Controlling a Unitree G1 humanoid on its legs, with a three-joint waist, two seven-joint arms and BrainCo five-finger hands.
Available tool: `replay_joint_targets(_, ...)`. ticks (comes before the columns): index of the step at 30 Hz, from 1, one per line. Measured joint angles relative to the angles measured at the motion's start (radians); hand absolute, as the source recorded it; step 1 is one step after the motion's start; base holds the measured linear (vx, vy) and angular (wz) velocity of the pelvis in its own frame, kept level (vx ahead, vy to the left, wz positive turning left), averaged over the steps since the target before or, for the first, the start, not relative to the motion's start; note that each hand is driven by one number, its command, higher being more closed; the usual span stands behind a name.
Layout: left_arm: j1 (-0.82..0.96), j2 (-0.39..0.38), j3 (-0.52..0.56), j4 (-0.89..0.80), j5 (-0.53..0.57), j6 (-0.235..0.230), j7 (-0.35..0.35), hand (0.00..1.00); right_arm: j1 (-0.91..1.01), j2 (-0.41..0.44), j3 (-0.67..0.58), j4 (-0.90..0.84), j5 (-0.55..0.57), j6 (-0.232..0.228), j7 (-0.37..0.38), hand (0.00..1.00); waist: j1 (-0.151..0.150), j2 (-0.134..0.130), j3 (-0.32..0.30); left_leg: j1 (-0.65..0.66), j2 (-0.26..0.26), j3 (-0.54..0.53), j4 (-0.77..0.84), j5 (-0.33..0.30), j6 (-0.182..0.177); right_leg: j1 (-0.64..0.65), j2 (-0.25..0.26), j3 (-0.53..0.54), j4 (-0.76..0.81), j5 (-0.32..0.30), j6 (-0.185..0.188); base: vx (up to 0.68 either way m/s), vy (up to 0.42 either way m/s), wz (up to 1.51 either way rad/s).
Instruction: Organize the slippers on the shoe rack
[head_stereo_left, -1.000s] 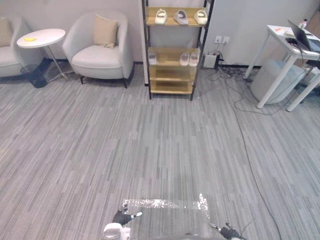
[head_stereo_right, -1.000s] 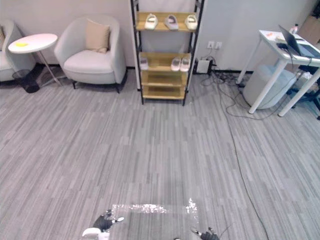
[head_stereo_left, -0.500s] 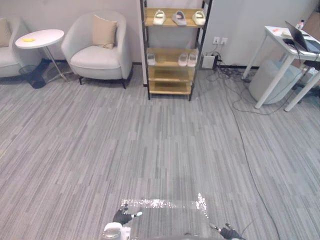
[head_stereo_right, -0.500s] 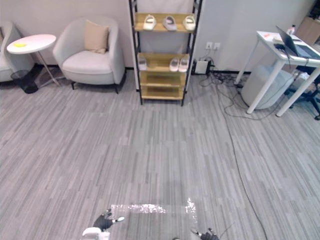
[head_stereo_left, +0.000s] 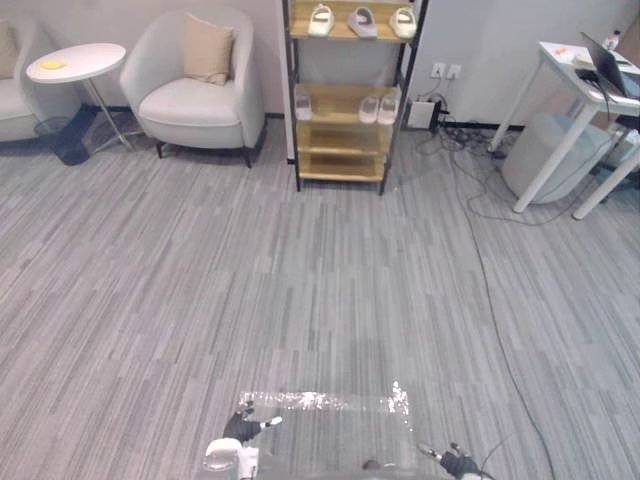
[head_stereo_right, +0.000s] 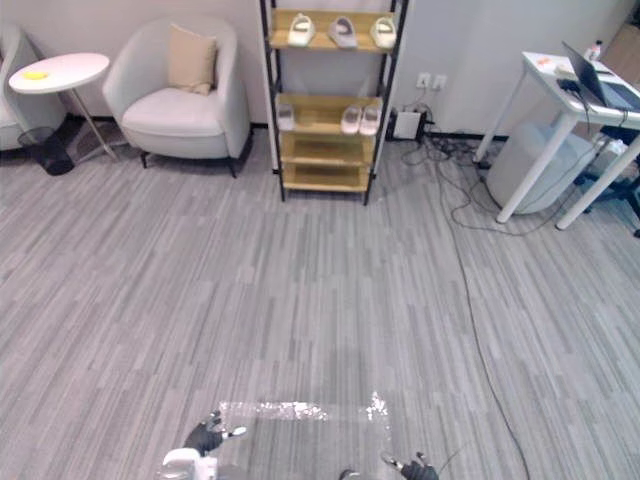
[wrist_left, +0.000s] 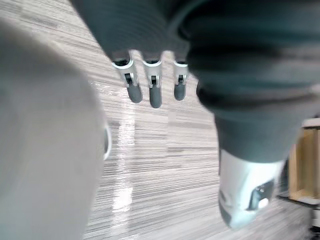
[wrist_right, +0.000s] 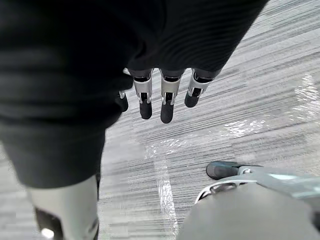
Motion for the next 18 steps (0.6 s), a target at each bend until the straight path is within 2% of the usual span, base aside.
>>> replay_joint_targets(1, -0.002, -0.001, 0.004, 0.0, -0.002, 0.001, 0.0, 0.0, -0.003, -0.001, -0.001, 0.004, 0.0, 0.002, -0.001, 0.0, -0.001, 0.001, 0.002, -0.032, -0.048, -0.046, -0.011, -0.067, -0.001, 0.006, -0.021, 0.025, 0.011, -0.013, -0.008, 0.18, 0.05, -0.46)
replay_joint_targets(2, -0.003, -0.004, 0.005, -0.002, -0.011, -0.002, 0.001, 0.0, -0.009, -0.001, -0.002, 0.011, 0.0, 0.003, -0.001, 0.0, 0.0, -0.002, 0.004, -0.056, -0.098, -0.056, -0.058, -0.098, 0.005, 0.001, -0.045, 0.046, 0.013, -0.017, -0.008, 0.18, 0.064, -0.52)
replay_joint_targets(3, -0.005, -0.005, 0.006, -0.004, -0.023, -0.003, 0.002, 0.0, -0.012, -0.002, -0.002, 0.012, 0.0, 0.003, 0.0, 0.0, 0.001, -0.004, 0.005, -0.07, -0.132, -0.056, -0.121, -0.102, 0.01, -0.004, -0.062, 0.059, 0.013, -0.018, -0.006, 0.16, 0.075, -0.5)
replay_joint_targets(5, -0.005, -0.009, 0.013, -0.006, -0.037, -0.004, 0.003, 0.0, -0.014, -0.005, -0.001, 0.01, 0.001, 0.003, -0.001, 0.0, 0.006, -0.002, 0.008, -0.088, -0.195, -0.057, -0.31, -0.088, 0.009, -0.016, -0.087, 0.088, 0.012, -0.031, 0.012, 0.15, 0.118, -0.54)
replay_joint_targets(6, -0.005, -0.01, 0.021, -0.006, -0.038, -0.004, 0.004, 0.0, -0.014, -0.008, -0.001, 0.009, 0.001, 0.003, -0.001, 0.0, 0.009, 0.003, 0.01, -0.091, -0.221, -0.069, -0.433, -0.064, -0.003, -0.013, -0.092, 0.112, 0.008, -0.043, 0.026, 0.19, 0.174, -0.64)
replay_joint_targets(7, -0.003, -0.011, 0.023, -0.006, -0.038, -0.004, 0.004, 0.0, -0.014, -0.01, -0.001, 0.009, 0.001, 0.002, -0.001, 0.0, 0.011, 0.008, 0.009, -0.082, -0.228, -0.079, -0.506, -0.057, -0.012, -0.008, -0.087, 0.125, 0.002, -0.05, 0.037, 0.31, 0.252, -0.81)
replay_joint_targets(8, -0.002, -0.013, 0.03, -0.005, -0.043, -0.005, 0.004, 0.0, -0.012, -0.011, 0.0, 0.01, 0.002, 0.002, -0.004, 0.0, 0.027, 0.015, 0.007, -0.082, -0.23, -0.097, -0.521, -0.018, 0.016, 0.0, -0.073, 0.154, 0.0, -0.063, 0.053, 0.35, 0.243, -0.77)
replay_joint_targets(10, -0.004, -0.005, 0.034, -0.009, -0.048, -0.005, 0.003, 0.0, -0.005, 0.005, 0.002, 0.009, 0.003, 0.002, -0.005, 0.0, 0.032, -0.019, -0.021, -0.119, -0.257, -0.106, -0.447, -0.024, 0.043, 0.002, -0.098, 0.166, 0.024, -0.096, 0.068, 0.44, 0.229, -0.4)
replay_joint_targets(11, -0.004, 0.014, 0.04, -0.012, -0.047, -0.005, 0.002, 0.0, 0.0, 0.025, 0.001, 0.009, 0.001, 0.001, -0.007, 0.0, 0.035, -0.045, -0.034, -0.131, -0.277, -0.099, -0.409, -0.039, 0.067, -0.04, -0.135, 0.171, 0.118, -0.156, 0.092, 0.51, 0.18, -0.06)
replay_joint_targets(12, -0.005, 0.013, 0.044, -0.01, -0.048, -0.003, 0.005, 0.0, -0.001, 0.03, 0.001, 0.009, -0.001, 0.001, -0.007, 0.0, 0.044, -0.064, -0.041, -0.123, -0.293, -0.085, -0.408, -0.055, 0.082, -0.113, -0.159, 0.178, 0.276, -0.193, 0.122, 0.51, 0.179, -0.13)
replay_joint_targets(13, -0.005, 0.014, 0.047, -0.01, -0.05, -0.002, 0.006, 0.0, 0.0, 0.027, 0.001, 0.009, -0.002, 0.001, -0.005, 0.0, 0.048, -0.073, -0.045, -0.102, -0.299, -0.074, -0.414, -0.072, 0.086, -0.177, -0.171, 0.192, 0.43, -0.205, 0.138, 0.31, 0.117, -0.15)
replay_joint_targets(15, -0.001, 0.022, 0.05, -0.008, -0.057, 0.001, 0.006, 0.0, -0.013, 0.028, 0.001, 0.009, -0.003, -0.001, 0.0, 0.0, 0.048, -0.073, -0.037, -0.025, -0.319, -0.06, -0.428, -0.109, 0.096, -0.282, -0.174, 0.225, 0.757, -0.165, 0.25, 0.37, 0.094, -0.11)
replay_joint_targets(16, 0.006, 0.027, 0.048, -0.008, -0.061, 0.002, 0.013, 0.0, -0.018, 0.028, 0.01, 0.009, -0.005, -0.001, 0.003, 0.0, 0.049, -0.084, -0.031, 0.054, -0.338, -0.052, -0.453, -0.138, 0.102, -0.322, -0.186, 0.209, 0.922, -0.118, 0.246, 0.54, 0.061, -0.18)
replay_joint_targets(17, 0.009, 0.029, 0.04, -0.005, -0.063, 0.002, 0.017, 0.0, -0.018, 0.024, 0.016, 0.009, -0.005, -0.002, 0.007, 0.0, 0.046, -0.084, -0.03, 0.106, -0.345, -0.051, -0.471, -0.149, 0.112, -0.343, -0.201, 0.162, 0.995, -0.13, 0.196, 0.46, 0.027, -0.24)
replay_joint_targets(18, 0.009, 0.028, 0.016, 0.003, -0.067, 0.003, 0.017, 0.0, -0.023, 0.017, 0.019, 0.004, -0.005, -0.003, 0.011, 0.0, 0.038, -0.074, -0.03, 0.178, -0.349, -0.053, -0.511, -0.161, 0.113, -0.38, -0.221, 0.067, 1.042, -0.183, 0.111, 0.46, -0.007, -0.08)
